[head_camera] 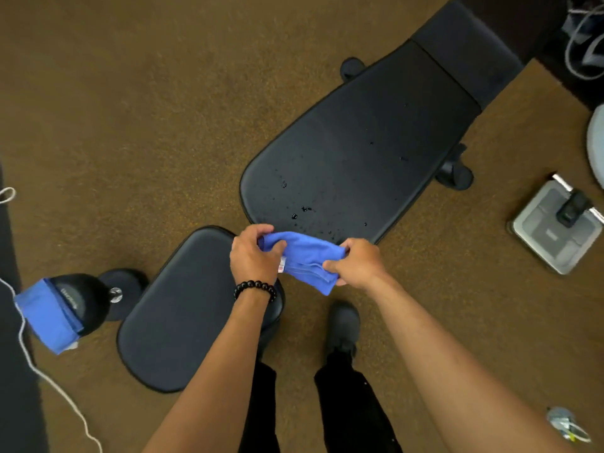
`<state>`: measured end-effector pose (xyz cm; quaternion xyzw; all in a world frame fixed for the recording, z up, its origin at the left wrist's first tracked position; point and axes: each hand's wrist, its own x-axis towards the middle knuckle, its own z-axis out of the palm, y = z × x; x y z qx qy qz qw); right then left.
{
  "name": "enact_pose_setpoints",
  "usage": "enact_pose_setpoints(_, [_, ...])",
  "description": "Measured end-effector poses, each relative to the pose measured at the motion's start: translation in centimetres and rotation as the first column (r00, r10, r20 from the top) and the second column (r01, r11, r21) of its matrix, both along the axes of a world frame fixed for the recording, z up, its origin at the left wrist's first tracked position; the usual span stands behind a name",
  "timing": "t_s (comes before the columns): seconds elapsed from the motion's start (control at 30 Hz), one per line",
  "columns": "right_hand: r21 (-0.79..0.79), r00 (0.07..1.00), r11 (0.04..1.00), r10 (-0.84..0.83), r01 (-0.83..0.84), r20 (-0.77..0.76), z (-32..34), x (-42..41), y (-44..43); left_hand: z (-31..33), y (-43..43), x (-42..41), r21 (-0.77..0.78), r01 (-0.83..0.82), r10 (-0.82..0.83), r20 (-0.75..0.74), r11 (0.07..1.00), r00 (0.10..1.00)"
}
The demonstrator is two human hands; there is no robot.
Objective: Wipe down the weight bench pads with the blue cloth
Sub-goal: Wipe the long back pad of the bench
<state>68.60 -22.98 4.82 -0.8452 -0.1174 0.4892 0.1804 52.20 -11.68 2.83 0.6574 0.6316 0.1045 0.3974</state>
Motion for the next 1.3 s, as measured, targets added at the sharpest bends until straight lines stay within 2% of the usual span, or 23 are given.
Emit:
enact_pose_setpoints(0.07, [0.016,0.989,0.990,-0.140,0.141,-0.037,-1.1,-0.5,-0.6,-0.3,-2.1,0.9,0.193,-0.099,0.102,-0.009,0.976,0.995])
enact_pose_setpoints(0.1, [0.034,0.976,0.977,-0.210,0.212,-0.056,-1.5,-0.7,-0.9,-0.4,-3.4,1.4,0.231,-0.185,0.194,-0.018,0.955,0.981])
enact_pose_setpoints(0.17, [0.048,0.954,0.954,-0.294,0.297,-0.057,-2.1,-1.0,-1.3,-0.8,-6.5,2.7,0.176,-0.335,0.343,-0.017,0.926,0.939])
enact_pose_setpoints(0.23, [0.049,0.964,0.963,-0.265,0.266,-0.016,-2.5,-0.7,-1.4,-1.7,-9.1,4.7,0.047,-0.327,0.328,-0.029,0.944,0.944])
enact_pose_setpoints(0.33, [0.070,0.995,0.994,-0.087,0.083,0.055,-2.5,0.5,-1.4,-3.5,-10.1,7.4,-0.027,-0.300,0.296,-0.108,0.954,0.949])
enact_pose_setpoints(0.43, [0.091,0.990,0.996,-0.006,-0.007,0.144,-1.7,3.1,-1.0,-4.3,-9.3,9.8,0.014,-0.348,0.346,-0.146,0.937,0.927])
enact_pose_setpoints(0.57, [0.133,0.945,0.989,-0.096,0.056,0.312,-0.7,7.0,-0.9,-6.0,-8.9,11.1,0.126,-0.428,0.441,-0.105,0.895,0.891])
enact_pose_setpoints(0.7, [0.100,0.926,0.986,-0.159,0.132,0.343,-0.8,10.2,-1.5,-6.1,-6.4,11.1,0.169,-0.455,0.476,-0.119,0.875,0.871])
enact_pose_setpoints(0.8, [0.105,0.913,0.994,-0.078,0.039,0.401,-1.1,10.9,-1.3,-6.0,-1.0,9.8,0.160,-0.496,0.518,-0.150,0.853,0.842])
enact_pose_setpoints(0.87, [0.129,0.886,0.989,0.004,-0.071,0.464,-1.4,10.9,-0.6,-5.9,3.0,9.3,0.175,-0.437,0.468,-0.214,0.882,0.858])
enact_pose_setpoints(0.93, [0.152,0.864,0.975,0.065,-0.162,0.499,-1.7,11.1,0.9,-5.9,6.4,8.9,0.183,-0.299,0.339,-0.250,0.936,0.907])
enact_pose_setpoints(1.03, [0.168,0.838,0.951,0.136,-0.260,0.528,-2.1,12.1,4.2,-5.6,11.2,8.7,0.106,-0.100,0.125,-0.262,0.989,0.957])
enact_pose_setpoints(1.17, [0.149,0.793,0.920,0.220,-0.363,0.569,-1.9,13.7,7.3,-4.6,15.3,10.3,0.009,0.144,-0.133,-0.333,0.990,0.934])
enact_pose_setpoints(1.23, [0.136,0.766,0.907,0.247,-0.398,0.594,-1.6,13.8,8.1,-4.3,15.9,10.5,-0.007,0.183,-0.175,-0.339,0.983,0.924])
enact_pose_setpoints(1.3, [0.124,0.751,0.904,0.256,-0.409,0.609,-1.2,13.5,8.3,-4.2,15.4,10.2,0.041,0.172,-0.149,-0.334,0.984,0.931])
